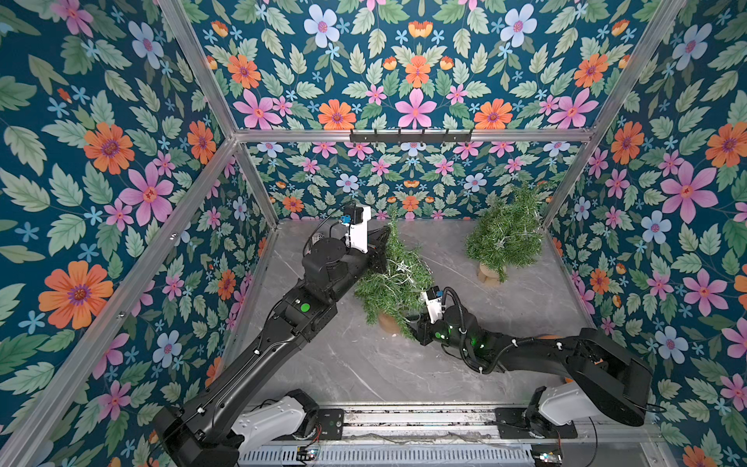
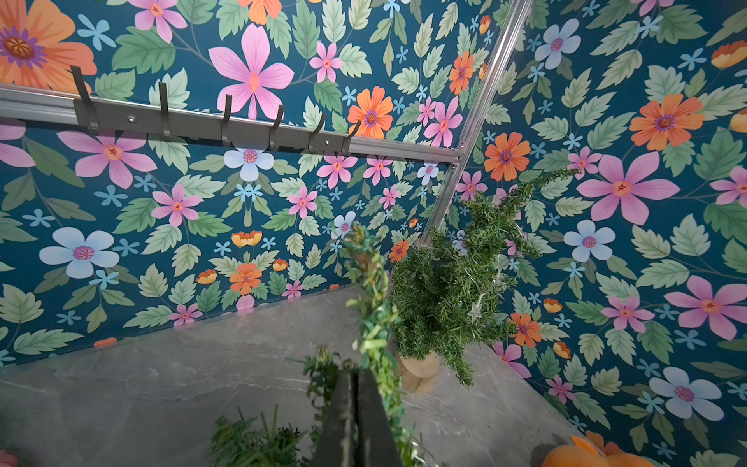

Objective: Wrap string light around the christmas tree
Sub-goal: Wrap the light string around the Christmas tree.

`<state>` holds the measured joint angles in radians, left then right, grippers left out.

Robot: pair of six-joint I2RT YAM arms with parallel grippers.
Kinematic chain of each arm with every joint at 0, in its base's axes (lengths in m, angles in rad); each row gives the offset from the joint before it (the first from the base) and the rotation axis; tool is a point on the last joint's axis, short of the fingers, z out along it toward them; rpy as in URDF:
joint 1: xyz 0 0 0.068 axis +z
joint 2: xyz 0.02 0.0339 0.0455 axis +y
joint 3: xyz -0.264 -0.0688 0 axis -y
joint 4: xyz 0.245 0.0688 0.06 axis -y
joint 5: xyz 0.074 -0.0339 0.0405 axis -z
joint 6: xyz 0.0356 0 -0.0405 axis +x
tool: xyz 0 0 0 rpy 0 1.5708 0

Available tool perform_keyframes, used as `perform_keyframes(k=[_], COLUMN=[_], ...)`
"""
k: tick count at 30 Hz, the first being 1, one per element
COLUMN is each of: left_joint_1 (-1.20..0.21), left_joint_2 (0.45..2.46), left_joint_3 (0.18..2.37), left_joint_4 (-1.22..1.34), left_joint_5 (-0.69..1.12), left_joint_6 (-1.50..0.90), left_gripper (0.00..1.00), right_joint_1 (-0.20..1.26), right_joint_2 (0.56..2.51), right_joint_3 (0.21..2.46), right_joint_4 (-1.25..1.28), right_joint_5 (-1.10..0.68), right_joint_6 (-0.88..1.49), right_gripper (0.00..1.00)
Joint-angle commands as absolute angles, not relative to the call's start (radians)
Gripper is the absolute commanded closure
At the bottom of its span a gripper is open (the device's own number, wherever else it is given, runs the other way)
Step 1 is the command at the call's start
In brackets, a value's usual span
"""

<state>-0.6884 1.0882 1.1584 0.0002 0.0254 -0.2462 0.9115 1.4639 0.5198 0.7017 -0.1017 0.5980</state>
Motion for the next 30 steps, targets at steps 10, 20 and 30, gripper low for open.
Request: perform_keyframes(k=[10,20,30], left_joint_1=[-0.689,-0.688,-0.689], left_joint_2=[1.088,1.082,1.077], left_joint_3=[1.150,1.153,1.173], left_joint_4=[-0.109,-0.106,-0.100], left_joint_5=[0.011,0.002,0.054], left_joint_6=[-0.240,-0.233,-0.242], left_gripper=[1.00,0.92,0.59], right_joint_1=[0.932,0.934,0.934], right_joint_2=[1.312,1.042,0.792], right_joint_3=[0.508,0.472,0.426], right_joint_4=[0.594,0.310,0.211], right_joint_5=[0.018,0.104,0.131], right_joint_6=[0.512,0.438,0.329], right_gripper=[0.24,0.01,0.01])
